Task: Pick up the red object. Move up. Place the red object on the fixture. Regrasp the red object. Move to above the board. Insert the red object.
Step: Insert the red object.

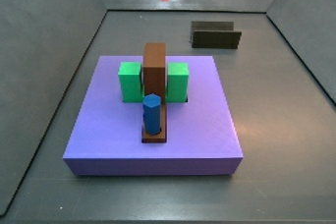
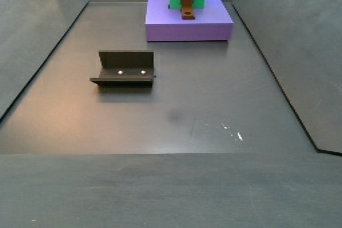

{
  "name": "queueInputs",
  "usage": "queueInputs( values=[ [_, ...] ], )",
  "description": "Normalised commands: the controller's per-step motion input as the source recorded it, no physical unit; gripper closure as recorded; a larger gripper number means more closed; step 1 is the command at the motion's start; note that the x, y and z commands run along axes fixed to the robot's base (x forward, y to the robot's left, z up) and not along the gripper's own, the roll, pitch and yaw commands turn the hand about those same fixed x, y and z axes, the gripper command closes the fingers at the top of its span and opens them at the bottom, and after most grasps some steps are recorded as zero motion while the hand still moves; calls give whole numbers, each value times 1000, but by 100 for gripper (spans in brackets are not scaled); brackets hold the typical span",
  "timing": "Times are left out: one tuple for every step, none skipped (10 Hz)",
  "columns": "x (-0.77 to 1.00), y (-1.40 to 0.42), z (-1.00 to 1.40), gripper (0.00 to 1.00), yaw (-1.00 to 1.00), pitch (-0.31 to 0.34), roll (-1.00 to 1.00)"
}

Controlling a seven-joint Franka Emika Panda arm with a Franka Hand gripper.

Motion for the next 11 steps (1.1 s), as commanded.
queueInputs(
  values=[
    [-91, 389, -774, 100, -71, -141, -144],
    [-89, 74, -711, 100, -11, -180, -164],
    [-103, 0, -700, 100, 0, -194, -139],
    [-63, -29, -680, 100, 0, -213, -89],
    [-17, -20, -574, 100, 0, -199, -153],
    [0, 0, -360, 100, 0, -109, -173],
    [-6, 0, -323, 100, 0, -76, -100],
    [-37, 0, -180, 100, 111, -27, 0],
    [57, -97, -209, 100, 23, 76, 110],
    [20, -71, -220, 100, 3, 76, 80],
    [0, -60, -206, 100, 0, 41, 20]
  ],
)
